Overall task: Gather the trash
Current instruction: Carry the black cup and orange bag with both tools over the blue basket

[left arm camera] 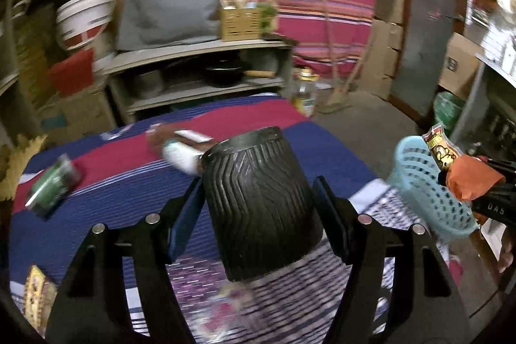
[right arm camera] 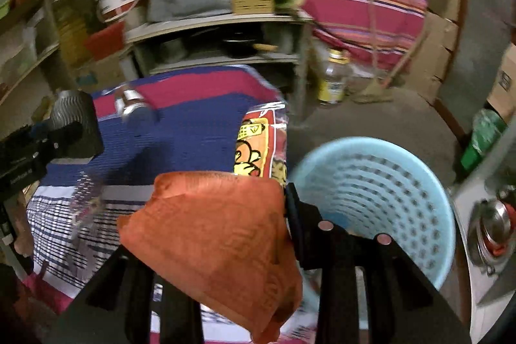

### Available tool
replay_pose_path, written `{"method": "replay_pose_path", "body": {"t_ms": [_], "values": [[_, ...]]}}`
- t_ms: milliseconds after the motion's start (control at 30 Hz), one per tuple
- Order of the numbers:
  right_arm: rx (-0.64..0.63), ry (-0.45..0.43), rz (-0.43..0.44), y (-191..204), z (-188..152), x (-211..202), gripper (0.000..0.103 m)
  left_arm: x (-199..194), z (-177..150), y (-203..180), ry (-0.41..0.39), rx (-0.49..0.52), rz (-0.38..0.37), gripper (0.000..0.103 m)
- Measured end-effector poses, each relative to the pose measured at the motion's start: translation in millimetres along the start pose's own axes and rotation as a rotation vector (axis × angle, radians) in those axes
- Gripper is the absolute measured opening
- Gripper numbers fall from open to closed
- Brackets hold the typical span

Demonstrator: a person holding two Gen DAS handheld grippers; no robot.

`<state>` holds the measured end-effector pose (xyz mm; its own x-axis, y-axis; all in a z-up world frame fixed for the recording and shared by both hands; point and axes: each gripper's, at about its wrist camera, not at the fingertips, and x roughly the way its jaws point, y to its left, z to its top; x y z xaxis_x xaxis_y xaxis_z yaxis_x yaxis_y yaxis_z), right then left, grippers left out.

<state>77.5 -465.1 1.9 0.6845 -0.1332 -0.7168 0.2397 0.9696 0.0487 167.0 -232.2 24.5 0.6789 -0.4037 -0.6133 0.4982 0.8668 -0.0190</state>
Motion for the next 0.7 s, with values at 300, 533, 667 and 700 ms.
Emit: {"method": "replay_pose_path", "body": {"t_ms": [300, 533, 667, 700], "values": [[0.143, -0.011, -0.105, -86.8, -22.3, -11.2, 0.032, 28.9, 9.3, -103.7, -0.001, 0.085, -0.138, 0.063], [0.182, -0.016, -0.122, -124.6, -37.8, -7.6, 0.032, 52.0, 6.2, -170.6, -0.004, 0.167, -0.191, 0.062], [0.212, -0.013, -0.117, -141.6, -44.6, -3.7, 0.032, 64.5, 5.3, -201.9, 0.003, 0.212, -0.219, 0.062], [0.218, -0.014, -0.118, -146.2, -46.3, -2.7, 0.032, 66.7, 5.7, -210.2, 0.002, 0.223, -0.221, 0.062]]}}
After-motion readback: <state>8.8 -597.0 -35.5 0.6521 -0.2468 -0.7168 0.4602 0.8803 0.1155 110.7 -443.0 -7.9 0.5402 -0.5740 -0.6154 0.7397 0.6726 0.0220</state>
